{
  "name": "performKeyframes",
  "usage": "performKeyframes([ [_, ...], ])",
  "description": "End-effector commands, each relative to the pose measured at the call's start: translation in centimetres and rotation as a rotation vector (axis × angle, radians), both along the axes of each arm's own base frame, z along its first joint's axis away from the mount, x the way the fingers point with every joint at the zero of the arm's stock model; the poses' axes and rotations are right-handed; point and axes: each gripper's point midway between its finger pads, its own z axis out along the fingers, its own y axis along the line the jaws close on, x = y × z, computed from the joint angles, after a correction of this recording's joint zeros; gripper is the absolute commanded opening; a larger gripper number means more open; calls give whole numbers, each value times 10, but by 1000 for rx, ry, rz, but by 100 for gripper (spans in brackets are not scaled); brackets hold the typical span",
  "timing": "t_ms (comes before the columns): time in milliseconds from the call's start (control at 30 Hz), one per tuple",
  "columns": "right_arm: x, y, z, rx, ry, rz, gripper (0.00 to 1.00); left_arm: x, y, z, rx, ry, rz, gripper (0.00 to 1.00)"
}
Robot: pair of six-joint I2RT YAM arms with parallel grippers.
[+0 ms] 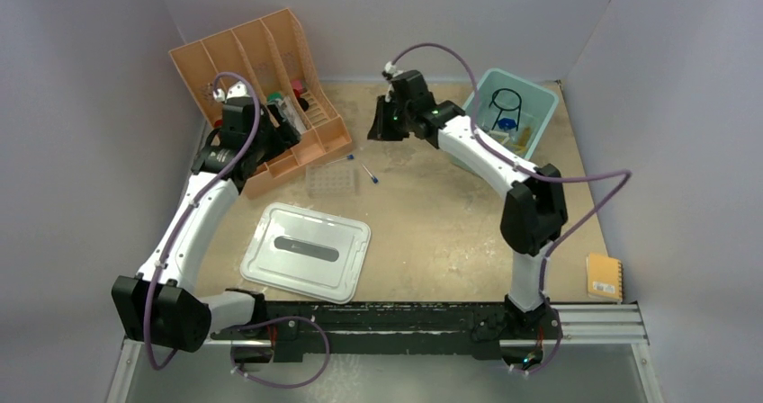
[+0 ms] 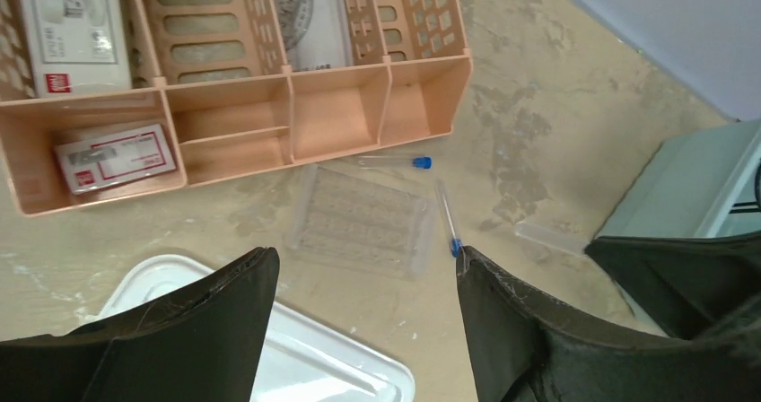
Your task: Organize the chemistry lab equipment
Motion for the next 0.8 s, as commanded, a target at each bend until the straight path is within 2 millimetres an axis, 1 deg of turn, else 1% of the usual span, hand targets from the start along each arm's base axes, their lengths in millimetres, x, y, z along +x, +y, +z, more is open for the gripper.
performKeyframes([
  [0, -24, 0, -33, -295, 11, 132, 9, -11, 18, 15, 103, -31, 9, 71],
  [100, -22, 12, -45, -367, 7, 145, 9, -15, 17, 12, 93, -24, 10, 71],
  [267, -13, 31, -59, -433, -34, 144, 9, -22, 25, 5, 114, -6, 42, 70],
  [467, -4, 51, -66, -442, -82, 148, 9, -27, 28, -3, 124, 12, 49, 70],
  [633, 8, 56, -70, -455, -118, 116, 9, -29, 28, -7, 126, 20, 43, 70],
  [767, 13, 61, -77, -458, -127, 129, 9, -30, 27, -10, 126, 27, 41, 70],
])
